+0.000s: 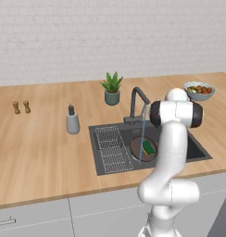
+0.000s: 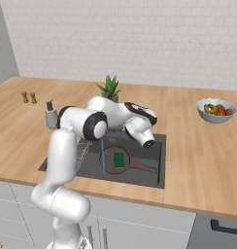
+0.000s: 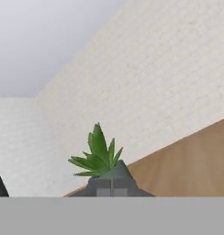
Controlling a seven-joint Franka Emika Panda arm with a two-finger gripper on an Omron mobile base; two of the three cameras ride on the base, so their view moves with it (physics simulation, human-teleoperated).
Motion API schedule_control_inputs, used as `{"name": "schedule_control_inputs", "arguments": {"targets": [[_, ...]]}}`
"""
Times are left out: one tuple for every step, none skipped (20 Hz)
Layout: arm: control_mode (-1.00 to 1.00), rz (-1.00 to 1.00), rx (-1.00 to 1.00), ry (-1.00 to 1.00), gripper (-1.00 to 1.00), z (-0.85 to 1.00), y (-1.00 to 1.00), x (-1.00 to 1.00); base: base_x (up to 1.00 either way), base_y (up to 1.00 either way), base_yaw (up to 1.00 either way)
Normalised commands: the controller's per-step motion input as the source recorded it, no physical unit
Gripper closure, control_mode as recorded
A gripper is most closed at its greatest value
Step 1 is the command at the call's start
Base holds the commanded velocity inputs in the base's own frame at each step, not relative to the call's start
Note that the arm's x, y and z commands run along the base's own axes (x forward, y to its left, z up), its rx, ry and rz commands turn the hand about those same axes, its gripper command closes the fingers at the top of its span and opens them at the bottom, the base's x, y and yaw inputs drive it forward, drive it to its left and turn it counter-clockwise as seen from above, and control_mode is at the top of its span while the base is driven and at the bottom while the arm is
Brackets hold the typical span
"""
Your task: Pick the pan and sponge and place them into the sink. Then turn on the water.
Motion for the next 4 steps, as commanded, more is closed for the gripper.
{"name": "schedule_control_inputs", "arguments": {"targets": [[-1.0,0.0,0.1,-0.23,1.0,1.0,-0.48,-0.76,0.0,0.0,0.0],[-1.0,0.0,0.09,-0.21,1.0,1.0,-0.38,-0.84,0.0,0.0,0.0],[-1.0,0.0,0.08,-0.2,1.0,1.0,-0.31,-0.93,0.0,0.0,0.0],[-1.0,0.0,0.08,-0.17,1.0,1.0,-0.22,-1.0,0.0,0.0,0.0]]}}
